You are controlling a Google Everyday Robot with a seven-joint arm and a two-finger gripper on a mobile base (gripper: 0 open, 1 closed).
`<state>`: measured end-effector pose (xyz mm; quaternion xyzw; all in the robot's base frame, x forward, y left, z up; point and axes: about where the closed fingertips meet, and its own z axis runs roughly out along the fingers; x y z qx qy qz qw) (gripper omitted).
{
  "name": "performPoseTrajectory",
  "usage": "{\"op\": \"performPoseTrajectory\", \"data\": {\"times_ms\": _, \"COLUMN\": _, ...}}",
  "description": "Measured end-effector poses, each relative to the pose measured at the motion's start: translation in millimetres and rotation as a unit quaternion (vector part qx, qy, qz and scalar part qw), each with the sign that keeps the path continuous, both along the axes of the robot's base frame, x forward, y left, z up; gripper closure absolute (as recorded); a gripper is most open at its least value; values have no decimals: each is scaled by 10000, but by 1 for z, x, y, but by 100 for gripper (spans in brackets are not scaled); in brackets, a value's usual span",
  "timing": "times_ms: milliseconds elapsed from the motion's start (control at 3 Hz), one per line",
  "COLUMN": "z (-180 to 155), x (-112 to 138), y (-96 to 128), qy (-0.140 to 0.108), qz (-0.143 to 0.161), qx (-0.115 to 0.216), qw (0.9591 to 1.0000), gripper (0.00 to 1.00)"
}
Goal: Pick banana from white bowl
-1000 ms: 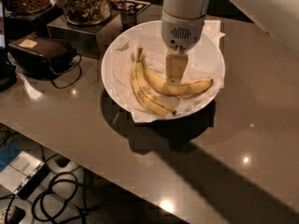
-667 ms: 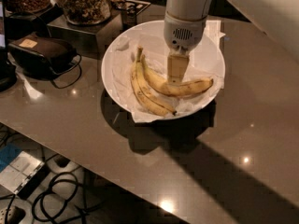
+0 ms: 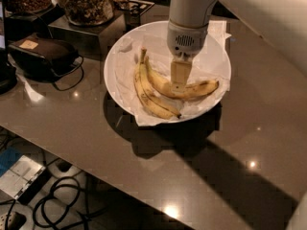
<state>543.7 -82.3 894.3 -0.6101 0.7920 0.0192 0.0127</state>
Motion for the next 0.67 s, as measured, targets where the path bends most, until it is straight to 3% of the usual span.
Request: {"op": "performPoseTrajectory", "data": {"times_ms": 667, "z": -16, "x": 5, "y": -1, "qy": 182, "qz": -30, "qx": -62, "qw": 9998, "gripper": 50}}
